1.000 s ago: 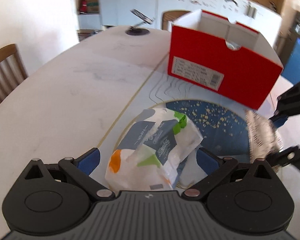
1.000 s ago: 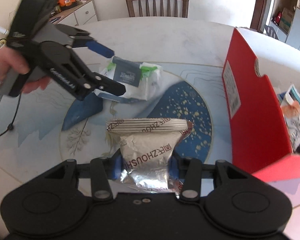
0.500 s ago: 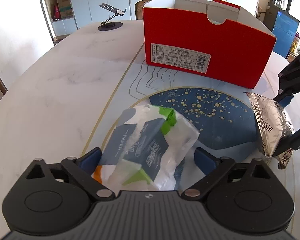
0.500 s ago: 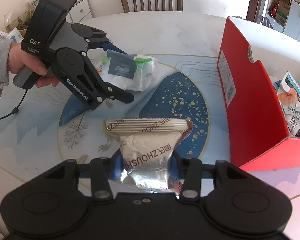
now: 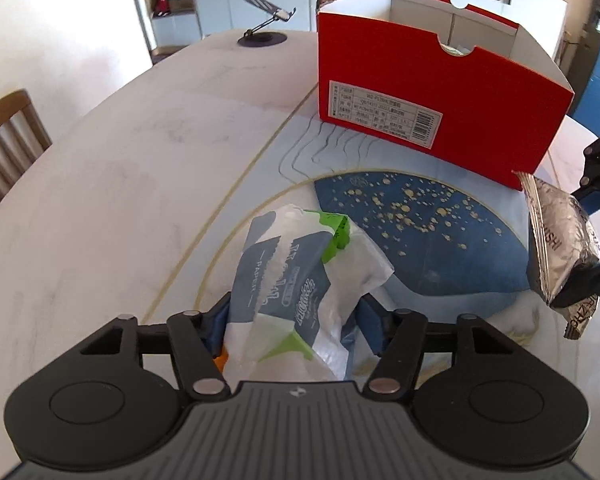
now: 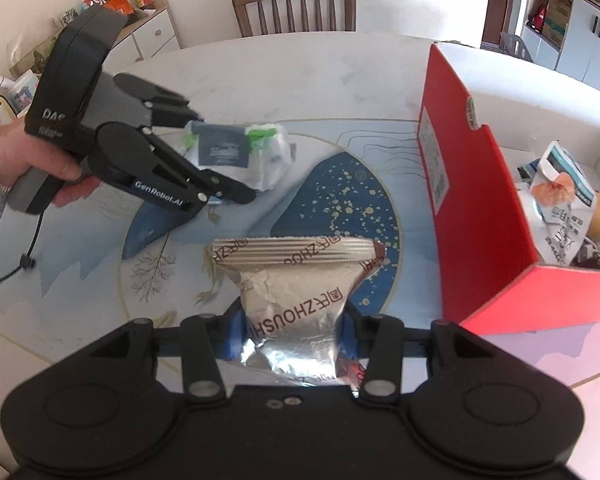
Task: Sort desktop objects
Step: 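Lift and carry the foil bag and wipes bag over the red shoebox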
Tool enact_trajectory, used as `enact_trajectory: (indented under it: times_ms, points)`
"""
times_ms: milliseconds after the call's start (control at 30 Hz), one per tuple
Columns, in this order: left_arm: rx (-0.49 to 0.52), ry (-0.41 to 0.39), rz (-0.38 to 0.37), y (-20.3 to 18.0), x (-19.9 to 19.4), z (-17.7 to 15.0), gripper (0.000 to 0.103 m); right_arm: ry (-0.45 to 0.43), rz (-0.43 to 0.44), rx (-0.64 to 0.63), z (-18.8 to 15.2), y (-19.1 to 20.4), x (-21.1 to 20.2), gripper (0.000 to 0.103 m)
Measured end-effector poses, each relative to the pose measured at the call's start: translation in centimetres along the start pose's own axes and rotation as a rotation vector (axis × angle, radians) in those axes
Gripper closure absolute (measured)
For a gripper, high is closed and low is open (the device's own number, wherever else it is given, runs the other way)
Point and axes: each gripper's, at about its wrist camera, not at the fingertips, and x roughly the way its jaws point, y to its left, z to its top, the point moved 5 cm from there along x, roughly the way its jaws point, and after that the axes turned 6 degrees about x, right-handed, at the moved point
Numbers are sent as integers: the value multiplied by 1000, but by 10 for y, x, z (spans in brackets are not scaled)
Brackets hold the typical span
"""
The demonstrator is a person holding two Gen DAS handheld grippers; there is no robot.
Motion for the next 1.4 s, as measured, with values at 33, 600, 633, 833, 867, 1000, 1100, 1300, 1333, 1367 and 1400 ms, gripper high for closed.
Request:
enact_trajectory:
  times_ms: [33, 600, 633, 833, 867, 1000, 1100, 1300, 1333, 1367, 1400]
  points:
    - [-8, 9, 6, -3, -3, -1, 43, -2, 4, 1, -1, -1, -3, 58]
    - [-142, 10, 69, -85, -92, 18, 43, -66, 19, 36, -11, -15, -71, 58]
    - [-145, 7, 76, -90, -97, 21, 43, -71, 19, 33, -11, -17, -77, 58]
    - [-228, -11, 113, -108, -121, 45, 43, -103, 12, 26, -6, -29, -106, 58]
    - [-243, -18, 115, -111, -125, 50, 43, -108, 14, 31, -5, -32, -109, 58]
    - [-300, -41, 143, -123, -134, 70, 43, -124, 9, 44, 1, -45, -123, 58]
    - [-352, -48, 172, -127, -134, 87, 42, -131, -13, 61, 7, -57, -130, 58]
    - [-500, -49, 161, -134, -120, 121, 42, -161, -74, 99, 23, -88, -143, 58]
    - [-505, -52, 174, -135, -117, 129, 42, -165, -81, 107, 25, -94, -145, 58]
    - [-514, -55, 178, -136, -116, 135, 42, -169, -85, 118, 28, -101, -147, 58]
    - [-531, -60, 176, -136, -113, 143, 41, -172, -91, 125, 29, -107, -149, 58]
